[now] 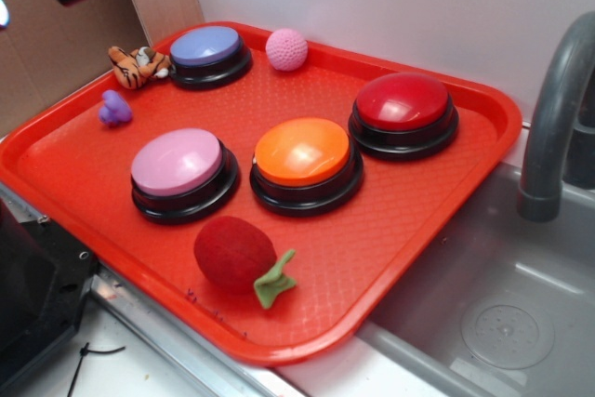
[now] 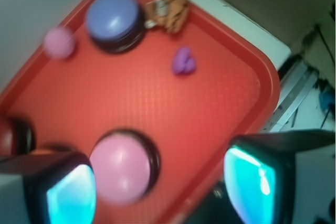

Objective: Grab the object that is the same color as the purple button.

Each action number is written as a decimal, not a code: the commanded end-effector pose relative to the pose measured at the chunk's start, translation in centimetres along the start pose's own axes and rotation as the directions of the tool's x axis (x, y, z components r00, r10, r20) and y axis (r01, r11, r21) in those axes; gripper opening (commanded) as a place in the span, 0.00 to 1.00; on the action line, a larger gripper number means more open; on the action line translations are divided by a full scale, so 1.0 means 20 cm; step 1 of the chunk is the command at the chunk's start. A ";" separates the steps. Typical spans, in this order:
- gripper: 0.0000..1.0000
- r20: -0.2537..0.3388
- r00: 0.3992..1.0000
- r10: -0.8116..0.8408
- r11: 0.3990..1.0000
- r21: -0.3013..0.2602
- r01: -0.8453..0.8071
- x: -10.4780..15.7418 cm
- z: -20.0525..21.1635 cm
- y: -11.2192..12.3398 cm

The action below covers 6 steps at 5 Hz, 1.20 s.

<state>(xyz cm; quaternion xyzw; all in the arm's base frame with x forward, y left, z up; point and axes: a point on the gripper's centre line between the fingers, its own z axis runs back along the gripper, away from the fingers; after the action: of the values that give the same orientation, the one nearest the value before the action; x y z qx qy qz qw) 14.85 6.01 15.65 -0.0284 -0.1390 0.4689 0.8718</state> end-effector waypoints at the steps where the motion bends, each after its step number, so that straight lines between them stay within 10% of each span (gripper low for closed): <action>1: 1.00 0.109 0.977 0.183 0.981 0.048 -0.189 0.16 -0.34 0.08; 6: 1.00 0.148 0.956 0.251 0.951 0.143 -0.272 0.31 -0.78 0.12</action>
<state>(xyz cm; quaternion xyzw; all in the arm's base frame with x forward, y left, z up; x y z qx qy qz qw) 20.75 13.40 1.47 0.0585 -0.1472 0.5909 0.7910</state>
